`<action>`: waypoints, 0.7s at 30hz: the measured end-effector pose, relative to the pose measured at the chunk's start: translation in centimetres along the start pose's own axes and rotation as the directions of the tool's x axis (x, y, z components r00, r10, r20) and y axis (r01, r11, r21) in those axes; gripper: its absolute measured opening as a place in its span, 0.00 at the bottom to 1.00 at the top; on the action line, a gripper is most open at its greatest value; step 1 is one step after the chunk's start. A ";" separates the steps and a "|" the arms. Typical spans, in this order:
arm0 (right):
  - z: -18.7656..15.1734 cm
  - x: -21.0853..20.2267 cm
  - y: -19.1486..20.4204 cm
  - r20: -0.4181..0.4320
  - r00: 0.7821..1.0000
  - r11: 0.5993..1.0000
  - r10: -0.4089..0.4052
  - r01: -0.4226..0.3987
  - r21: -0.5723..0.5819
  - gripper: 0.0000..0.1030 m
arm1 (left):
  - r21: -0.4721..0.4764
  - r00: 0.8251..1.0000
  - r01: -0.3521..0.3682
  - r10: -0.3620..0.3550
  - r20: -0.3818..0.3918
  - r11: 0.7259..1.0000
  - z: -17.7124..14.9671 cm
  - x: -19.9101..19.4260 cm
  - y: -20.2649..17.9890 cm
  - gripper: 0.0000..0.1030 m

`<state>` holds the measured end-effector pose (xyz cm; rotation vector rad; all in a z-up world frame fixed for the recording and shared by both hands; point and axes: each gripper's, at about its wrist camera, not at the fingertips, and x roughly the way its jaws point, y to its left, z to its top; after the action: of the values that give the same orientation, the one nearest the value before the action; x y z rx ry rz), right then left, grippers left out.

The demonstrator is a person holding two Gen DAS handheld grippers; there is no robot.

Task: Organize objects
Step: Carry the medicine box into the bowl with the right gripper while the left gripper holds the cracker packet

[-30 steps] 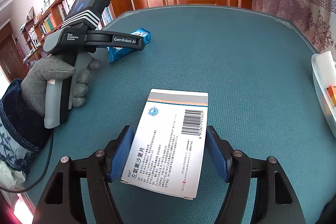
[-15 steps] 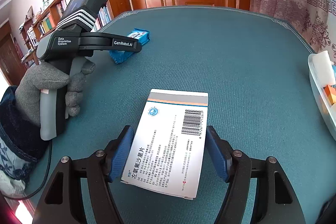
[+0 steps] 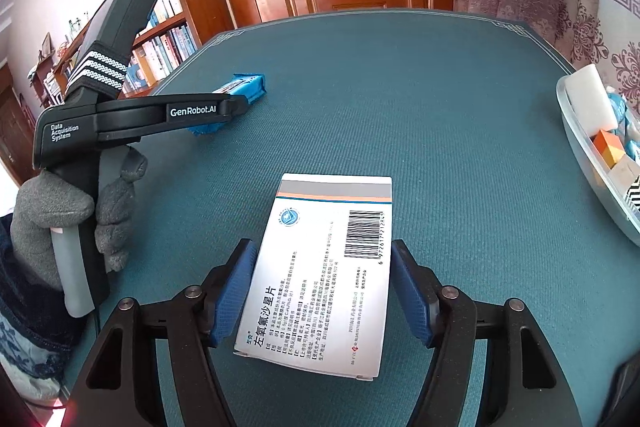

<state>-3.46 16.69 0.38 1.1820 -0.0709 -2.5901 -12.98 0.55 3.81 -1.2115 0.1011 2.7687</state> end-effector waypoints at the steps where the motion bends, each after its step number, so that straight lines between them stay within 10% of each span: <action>1: -0.1 -0.2 -0.2 0.002 1.000 1.000 0.000 0.000 0.005 0.66 | 0.006 1.000 0.000 0.000 0.003 1.000 -0.1 -0.2 -0.3 0.48; 21: -2.2 -3.6 -3.7 0.036 0.999 0.995 -0.037 0.033 0.092 0.66 | 0.018 0.998 0.055 -0.055 0.001 0.998 -2.7 -2.8 -5.5 0.48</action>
<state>-0.49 21.41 0.93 1.1748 -0.1805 -2.6660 -8.41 5.46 3.94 -1.1888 0.0905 2.7156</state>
